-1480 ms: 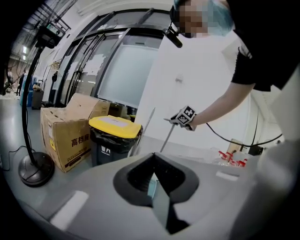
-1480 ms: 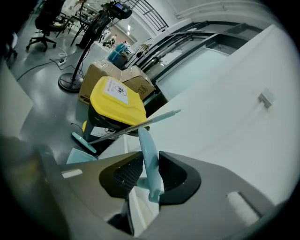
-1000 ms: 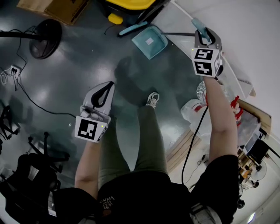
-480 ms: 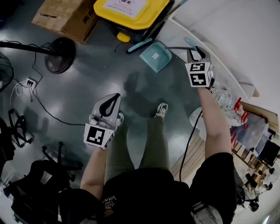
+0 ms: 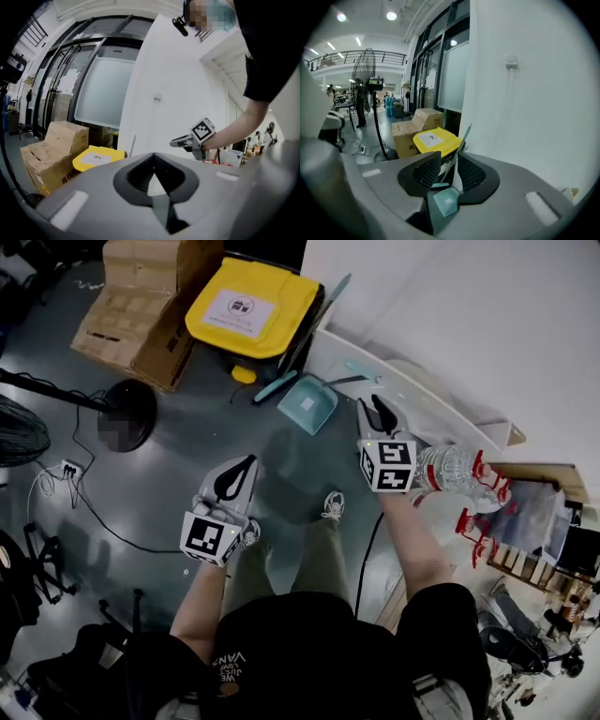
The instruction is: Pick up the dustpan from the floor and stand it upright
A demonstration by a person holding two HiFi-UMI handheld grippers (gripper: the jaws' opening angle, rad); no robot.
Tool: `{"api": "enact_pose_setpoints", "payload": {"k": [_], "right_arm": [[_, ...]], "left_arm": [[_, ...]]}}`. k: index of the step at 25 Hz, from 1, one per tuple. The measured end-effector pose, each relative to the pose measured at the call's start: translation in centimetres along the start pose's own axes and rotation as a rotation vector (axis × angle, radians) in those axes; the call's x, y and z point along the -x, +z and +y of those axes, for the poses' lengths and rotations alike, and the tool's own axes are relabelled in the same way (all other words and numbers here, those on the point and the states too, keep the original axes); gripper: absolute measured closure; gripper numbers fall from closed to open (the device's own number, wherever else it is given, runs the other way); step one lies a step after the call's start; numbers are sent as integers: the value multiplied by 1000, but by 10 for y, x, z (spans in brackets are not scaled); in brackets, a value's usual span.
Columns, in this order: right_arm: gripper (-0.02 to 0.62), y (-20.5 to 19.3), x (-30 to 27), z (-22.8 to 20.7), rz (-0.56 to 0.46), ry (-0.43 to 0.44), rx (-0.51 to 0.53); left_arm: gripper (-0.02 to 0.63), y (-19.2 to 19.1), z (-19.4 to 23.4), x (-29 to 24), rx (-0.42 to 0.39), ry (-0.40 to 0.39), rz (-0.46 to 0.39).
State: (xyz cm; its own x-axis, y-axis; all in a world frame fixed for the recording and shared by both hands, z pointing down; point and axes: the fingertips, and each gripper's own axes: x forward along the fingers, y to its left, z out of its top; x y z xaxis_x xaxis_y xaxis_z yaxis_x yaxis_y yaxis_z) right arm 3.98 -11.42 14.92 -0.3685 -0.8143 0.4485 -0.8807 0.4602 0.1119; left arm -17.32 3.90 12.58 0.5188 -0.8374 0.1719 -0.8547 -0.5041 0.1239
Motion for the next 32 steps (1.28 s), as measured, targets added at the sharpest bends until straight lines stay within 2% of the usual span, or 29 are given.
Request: {"api": "enact_pose_setpoints", "payload": {"k": [3,5,13,25,32], "right_arm": [[495,19,38,12,-73,5,-75],[569,29,64,15,-120,-13,-125],[594,52,143,26,-236,-61,-266],[594,37,206,58,-266,-101,-416],[594,34,232,84,-260,-83,-430]], "left_arm": [[552,24,-5,-3,-25,-21,-18],[552,36,-12,-4,-39,-40,-25],[552,73,-38,2,-73,-137,-68],[552,98,-70,31,-109,-241,-96],[552,105,-73,54,-124,-272,-98]]}}
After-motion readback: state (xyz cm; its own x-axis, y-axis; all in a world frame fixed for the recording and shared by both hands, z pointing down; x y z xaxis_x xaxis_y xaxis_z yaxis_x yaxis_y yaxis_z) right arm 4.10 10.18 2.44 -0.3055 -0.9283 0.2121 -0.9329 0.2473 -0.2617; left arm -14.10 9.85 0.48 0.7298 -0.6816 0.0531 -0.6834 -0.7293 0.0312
